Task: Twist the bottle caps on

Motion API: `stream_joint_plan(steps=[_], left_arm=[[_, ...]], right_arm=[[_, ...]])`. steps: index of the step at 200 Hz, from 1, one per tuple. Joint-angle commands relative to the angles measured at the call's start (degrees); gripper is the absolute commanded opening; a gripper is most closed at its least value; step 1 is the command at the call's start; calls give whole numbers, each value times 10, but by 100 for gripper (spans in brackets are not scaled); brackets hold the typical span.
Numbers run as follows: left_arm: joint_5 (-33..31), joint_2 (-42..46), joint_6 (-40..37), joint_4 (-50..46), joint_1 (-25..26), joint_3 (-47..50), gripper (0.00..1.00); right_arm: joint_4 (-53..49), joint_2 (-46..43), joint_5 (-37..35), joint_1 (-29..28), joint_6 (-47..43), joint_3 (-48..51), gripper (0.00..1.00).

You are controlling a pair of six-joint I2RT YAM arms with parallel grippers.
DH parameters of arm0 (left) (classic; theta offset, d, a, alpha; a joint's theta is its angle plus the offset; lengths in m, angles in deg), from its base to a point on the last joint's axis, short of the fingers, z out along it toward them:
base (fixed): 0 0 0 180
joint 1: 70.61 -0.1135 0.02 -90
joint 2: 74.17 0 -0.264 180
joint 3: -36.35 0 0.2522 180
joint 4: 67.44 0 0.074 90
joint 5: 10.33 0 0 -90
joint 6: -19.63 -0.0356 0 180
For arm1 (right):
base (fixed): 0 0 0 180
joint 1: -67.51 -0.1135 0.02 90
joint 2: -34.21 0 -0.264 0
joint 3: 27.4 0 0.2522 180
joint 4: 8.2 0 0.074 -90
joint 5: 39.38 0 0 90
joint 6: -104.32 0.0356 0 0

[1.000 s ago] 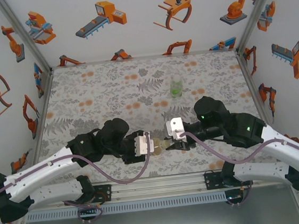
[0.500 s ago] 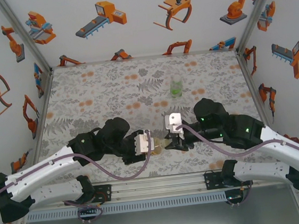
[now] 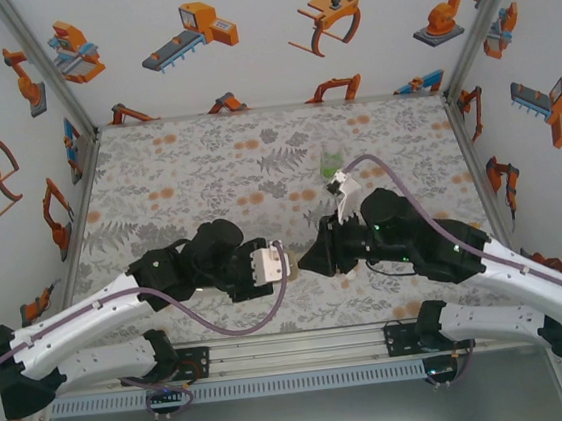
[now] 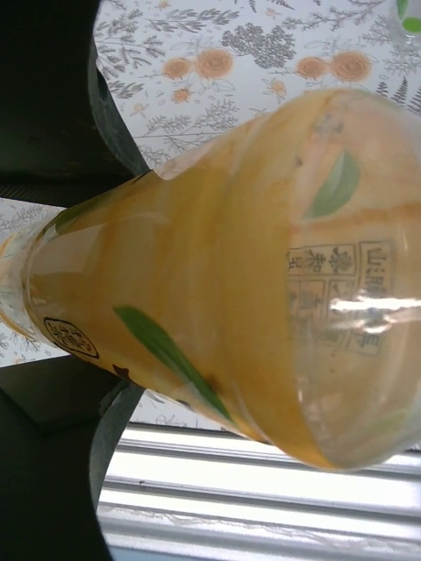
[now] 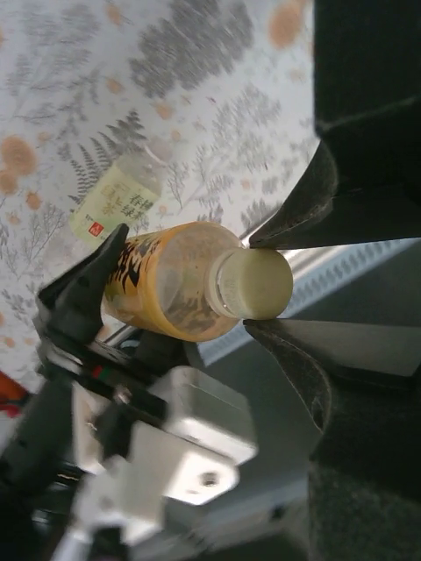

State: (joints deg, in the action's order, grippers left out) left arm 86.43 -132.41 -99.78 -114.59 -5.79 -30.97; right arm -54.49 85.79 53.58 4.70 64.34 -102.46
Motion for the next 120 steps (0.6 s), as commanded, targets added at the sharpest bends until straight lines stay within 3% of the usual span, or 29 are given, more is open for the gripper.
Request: stream_joint_plan(steps=[1,28,52,120], left_arm=[[12,-7,-18,95,5,-14,0],[12,-13,-26,108,4,-7,0],[1,-21,-39,110,4,-15,0],[7,-10,-29,99,2,8,0]], right_arm=[[0,16,-30,-2,262,26,0],[-3,12,-40,15,318,47,0],[0,15,-48,18,312,45,2],[-35,37,-92,18,132,-62,55]])
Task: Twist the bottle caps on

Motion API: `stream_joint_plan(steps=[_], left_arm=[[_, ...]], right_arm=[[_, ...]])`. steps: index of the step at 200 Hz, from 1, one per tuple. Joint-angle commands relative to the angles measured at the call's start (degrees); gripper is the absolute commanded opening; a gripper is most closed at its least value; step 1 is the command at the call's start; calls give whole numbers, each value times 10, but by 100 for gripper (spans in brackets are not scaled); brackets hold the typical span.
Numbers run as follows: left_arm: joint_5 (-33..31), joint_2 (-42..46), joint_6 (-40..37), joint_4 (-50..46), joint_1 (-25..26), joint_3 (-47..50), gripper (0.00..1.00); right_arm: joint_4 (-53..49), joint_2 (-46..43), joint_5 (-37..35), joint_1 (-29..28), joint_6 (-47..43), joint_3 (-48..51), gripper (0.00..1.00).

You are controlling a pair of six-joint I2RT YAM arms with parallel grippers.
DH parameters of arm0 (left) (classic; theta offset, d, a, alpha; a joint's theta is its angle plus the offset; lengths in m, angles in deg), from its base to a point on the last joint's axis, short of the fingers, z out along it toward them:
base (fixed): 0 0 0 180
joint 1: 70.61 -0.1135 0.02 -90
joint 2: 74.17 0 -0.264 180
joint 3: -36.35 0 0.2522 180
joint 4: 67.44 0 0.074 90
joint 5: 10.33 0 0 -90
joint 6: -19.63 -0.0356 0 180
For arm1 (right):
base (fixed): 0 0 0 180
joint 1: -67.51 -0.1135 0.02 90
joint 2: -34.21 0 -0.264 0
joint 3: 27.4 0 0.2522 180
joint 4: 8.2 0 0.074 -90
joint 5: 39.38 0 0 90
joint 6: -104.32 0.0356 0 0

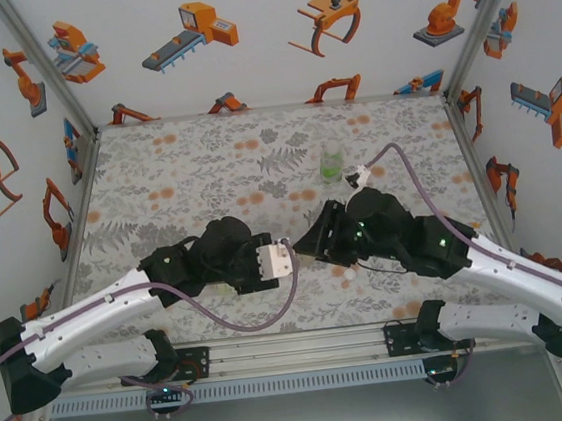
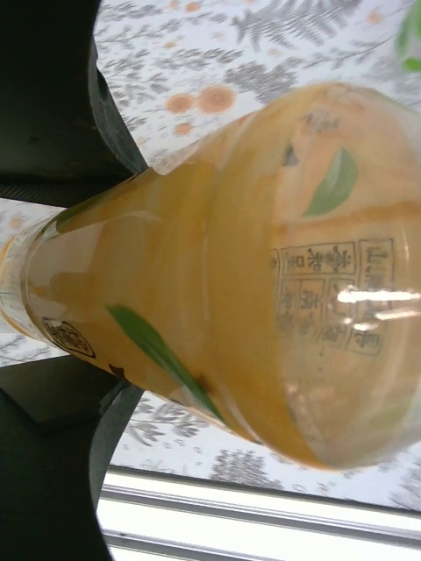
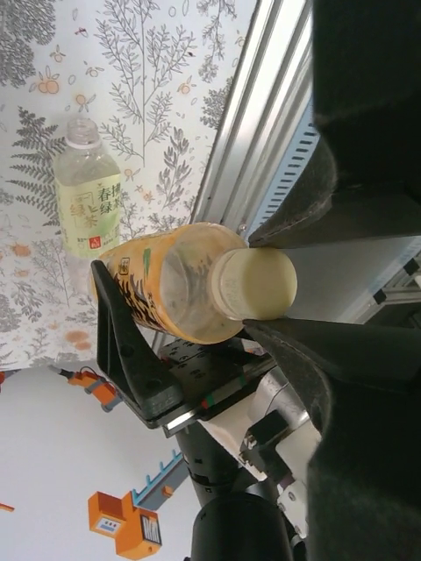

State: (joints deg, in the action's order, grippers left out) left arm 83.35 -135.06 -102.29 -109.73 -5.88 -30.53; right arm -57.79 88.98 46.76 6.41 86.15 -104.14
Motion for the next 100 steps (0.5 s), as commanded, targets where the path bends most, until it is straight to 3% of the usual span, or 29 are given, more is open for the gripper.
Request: stream_joint_plan(steps=[1,28,65,79,100], left_arm=[[38,16,-4,50,4,4,0],[48,28,8,41,3,10,0],[67,44,22,34,4,16,0],[80,48,27,27,4,15,0],[103,51,35,16,4,12,0]], right_arm=[[-3,5,-24,1,-90,-47,56],[-11,-4,-30,1,-172,-79,62],[-14,-39,-37,0,-320,-94,60],[2,-55,-14,0,-411,-91,57],[37,-84,89,0,-624,-73,51]])
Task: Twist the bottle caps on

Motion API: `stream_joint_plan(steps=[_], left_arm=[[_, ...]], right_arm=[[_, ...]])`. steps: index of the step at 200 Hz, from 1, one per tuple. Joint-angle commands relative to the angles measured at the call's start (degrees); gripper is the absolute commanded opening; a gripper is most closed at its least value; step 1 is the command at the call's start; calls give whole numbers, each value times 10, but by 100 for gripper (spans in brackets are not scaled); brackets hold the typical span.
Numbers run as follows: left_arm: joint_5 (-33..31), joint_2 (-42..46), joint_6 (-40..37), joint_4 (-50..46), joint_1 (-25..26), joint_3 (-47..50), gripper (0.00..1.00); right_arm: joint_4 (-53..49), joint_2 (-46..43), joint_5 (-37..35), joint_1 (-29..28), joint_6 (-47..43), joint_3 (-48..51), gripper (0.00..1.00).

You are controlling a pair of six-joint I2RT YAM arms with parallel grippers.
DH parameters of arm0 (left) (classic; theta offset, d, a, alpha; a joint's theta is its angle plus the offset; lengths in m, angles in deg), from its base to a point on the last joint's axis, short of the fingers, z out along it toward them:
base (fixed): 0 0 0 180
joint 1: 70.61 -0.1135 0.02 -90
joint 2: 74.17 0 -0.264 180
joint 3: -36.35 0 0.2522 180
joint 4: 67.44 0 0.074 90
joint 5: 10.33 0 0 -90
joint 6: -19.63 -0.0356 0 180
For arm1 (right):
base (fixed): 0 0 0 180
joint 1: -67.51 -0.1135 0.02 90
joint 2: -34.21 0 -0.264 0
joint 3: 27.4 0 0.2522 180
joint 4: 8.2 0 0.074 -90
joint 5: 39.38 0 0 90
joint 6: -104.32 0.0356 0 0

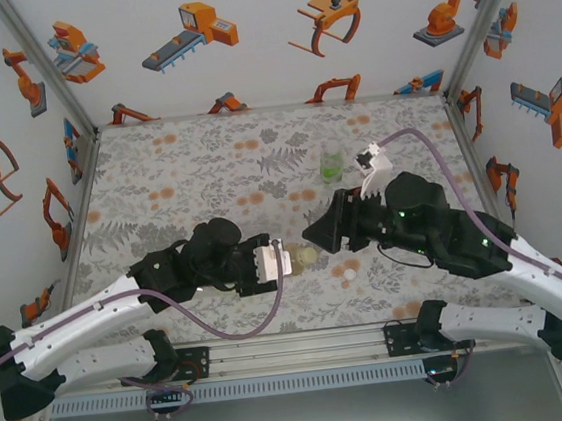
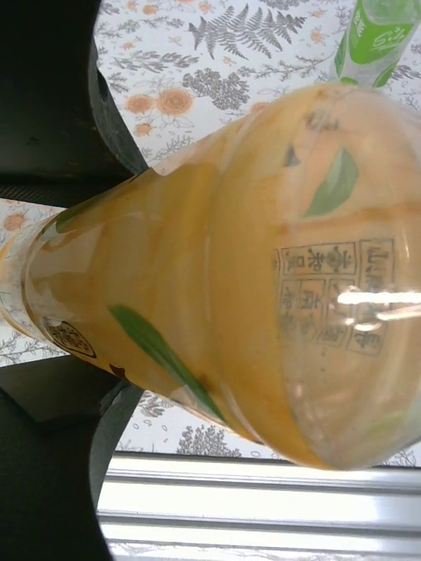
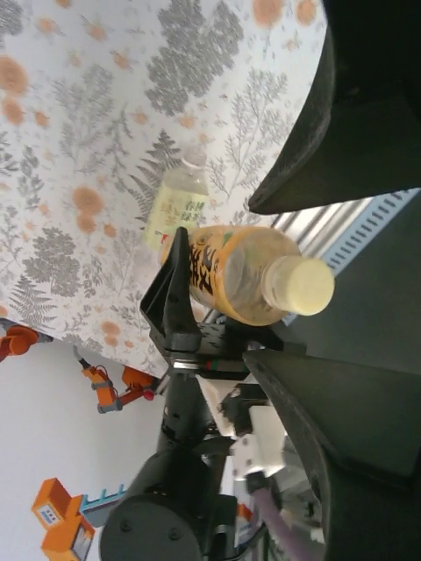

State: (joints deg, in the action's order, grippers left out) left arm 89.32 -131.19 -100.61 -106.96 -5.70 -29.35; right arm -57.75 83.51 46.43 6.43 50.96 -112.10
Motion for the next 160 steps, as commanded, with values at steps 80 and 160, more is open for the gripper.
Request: stream_joint_plan(steps=[80,160], left_arm=[[81,15,43,-38,2,-3,0],[93,5,48,-42,3,-7,0]], right_arm=[[-124,24,304,0,-690,-64,51],[-149,88,342,-2,-735,-84,49]])
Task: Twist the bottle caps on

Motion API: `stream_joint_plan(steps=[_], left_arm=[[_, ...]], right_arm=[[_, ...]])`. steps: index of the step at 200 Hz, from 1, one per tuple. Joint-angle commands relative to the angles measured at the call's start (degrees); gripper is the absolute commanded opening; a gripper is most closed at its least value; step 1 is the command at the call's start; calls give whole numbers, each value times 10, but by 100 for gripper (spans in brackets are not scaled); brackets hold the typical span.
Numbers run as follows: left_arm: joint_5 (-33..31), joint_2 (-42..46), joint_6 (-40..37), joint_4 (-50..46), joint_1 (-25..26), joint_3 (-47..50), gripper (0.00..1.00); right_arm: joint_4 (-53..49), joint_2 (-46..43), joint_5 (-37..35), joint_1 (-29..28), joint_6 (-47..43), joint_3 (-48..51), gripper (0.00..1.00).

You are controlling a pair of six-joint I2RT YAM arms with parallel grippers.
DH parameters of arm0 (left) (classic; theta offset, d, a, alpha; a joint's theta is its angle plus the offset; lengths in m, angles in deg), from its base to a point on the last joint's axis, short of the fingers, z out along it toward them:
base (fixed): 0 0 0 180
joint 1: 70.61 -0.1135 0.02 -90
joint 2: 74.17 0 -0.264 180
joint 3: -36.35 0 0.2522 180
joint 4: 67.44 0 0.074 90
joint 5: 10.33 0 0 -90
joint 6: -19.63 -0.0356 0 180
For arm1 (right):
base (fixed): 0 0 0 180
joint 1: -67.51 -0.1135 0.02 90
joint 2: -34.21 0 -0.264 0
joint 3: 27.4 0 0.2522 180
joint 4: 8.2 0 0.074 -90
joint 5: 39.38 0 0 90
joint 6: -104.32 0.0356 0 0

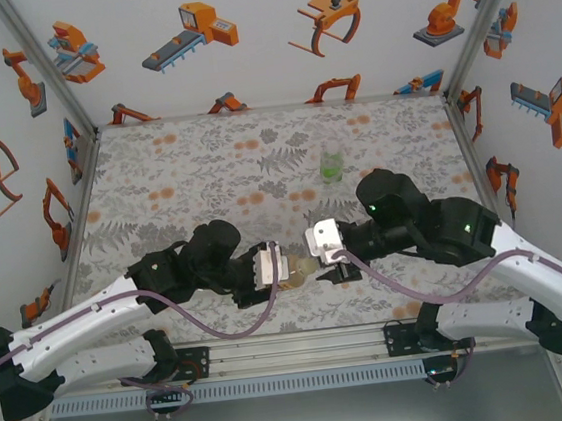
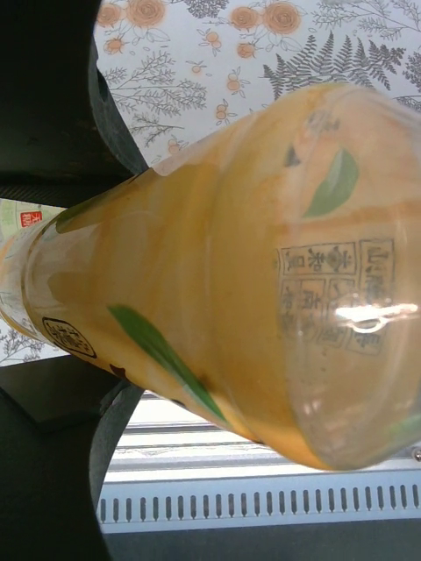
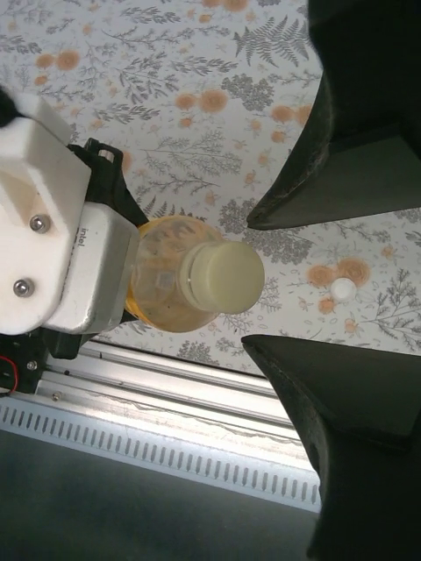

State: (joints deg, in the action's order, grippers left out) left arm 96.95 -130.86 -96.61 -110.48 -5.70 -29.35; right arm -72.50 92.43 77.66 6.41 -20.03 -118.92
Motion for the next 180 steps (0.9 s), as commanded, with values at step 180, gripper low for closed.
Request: stream_joint_plan(steps=[180], left_arm=[[5,9,9,-4,2,-5,0]], right_arm=[[89,3,-47,-13,116,31,16]])
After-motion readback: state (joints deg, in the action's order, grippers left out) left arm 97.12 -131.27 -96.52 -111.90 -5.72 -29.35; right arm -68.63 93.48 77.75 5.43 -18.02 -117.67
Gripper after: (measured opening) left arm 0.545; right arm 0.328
